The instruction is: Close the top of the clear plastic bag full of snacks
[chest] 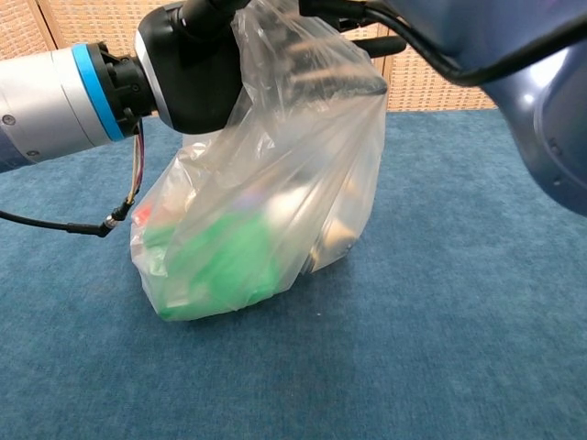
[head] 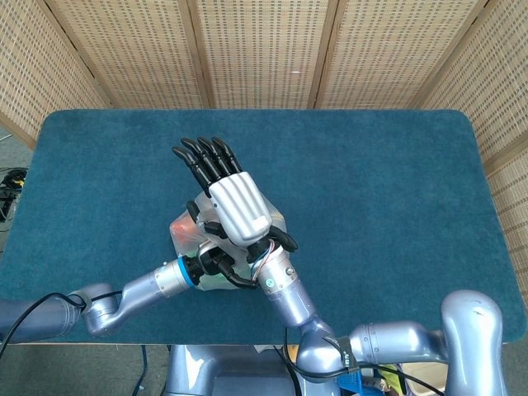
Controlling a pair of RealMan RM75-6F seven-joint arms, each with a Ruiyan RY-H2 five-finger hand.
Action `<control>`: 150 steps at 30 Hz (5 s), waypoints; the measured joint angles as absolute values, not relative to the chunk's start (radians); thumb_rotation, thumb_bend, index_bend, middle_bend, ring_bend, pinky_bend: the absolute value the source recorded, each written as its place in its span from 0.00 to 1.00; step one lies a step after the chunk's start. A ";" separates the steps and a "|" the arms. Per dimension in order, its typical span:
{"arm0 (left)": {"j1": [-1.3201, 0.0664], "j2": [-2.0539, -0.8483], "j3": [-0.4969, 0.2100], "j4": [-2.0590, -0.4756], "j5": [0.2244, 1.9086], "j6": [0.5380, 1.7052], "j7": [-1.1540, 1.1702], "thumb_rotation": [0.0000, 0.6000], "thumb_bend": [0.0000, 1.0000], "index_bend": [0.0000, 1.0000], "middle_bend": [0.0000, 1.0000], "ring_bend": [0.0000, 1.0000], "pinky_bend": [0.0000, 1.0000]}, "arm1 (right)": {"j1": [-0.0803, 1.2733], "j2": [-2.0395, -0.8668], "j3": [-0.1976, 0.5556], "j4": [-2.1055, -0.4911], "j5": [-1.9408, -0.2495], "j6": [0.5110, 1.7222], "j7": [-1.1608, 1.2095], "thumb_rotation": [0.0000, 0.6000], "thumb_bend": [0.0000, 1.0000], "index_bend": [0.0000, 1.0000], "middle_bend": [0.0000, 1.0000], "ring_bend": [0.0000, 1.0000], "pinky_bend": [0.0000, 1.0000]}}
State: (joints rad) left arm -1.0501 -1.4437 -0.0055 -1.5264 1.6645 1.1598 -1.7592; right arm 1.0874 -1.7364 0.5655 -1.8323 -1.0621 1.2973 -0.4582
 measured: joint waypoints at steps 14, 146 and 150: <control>-1.036 -1.437 -0.019 -1.536 1.666 1.137 -1.571 1.00 0.18 0.16 0.23 0.21 0.29 | 1.088 -1.716 0.561 -1.837 -1.059 1.296 -0.454 1.00 0.53 0.08 0.10 0.00 0.00; -0.764 -1.064 -0.552 -2.087 1.242 1.054 -0.862 1.00 0.90 1.00 1.00 0.98 1.00 | 0.218 -1.331 0.000 -1.570 -1.660 1.719 -0.110 1.00 0.00 0.00 0.00 0.00 0.00; -0.746 -0.953 -0.616 -2.164 1.211 1.060 -0.814 1.00 0.90 1.00 1.00 0.98 1.00 | 0.204 -1.322 0.001 -1.588 -1.675 1.724 -0.120 1.00 0.00 0.00 0.00 0.00 0.00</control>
State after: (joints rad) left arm -0.7464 -0.9532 -0.6160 -2.1636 1.2110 1.0598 -0.8140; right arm 0.2045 -1.3222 0.0006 -1.5878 -1.6749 1.7244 -0.1198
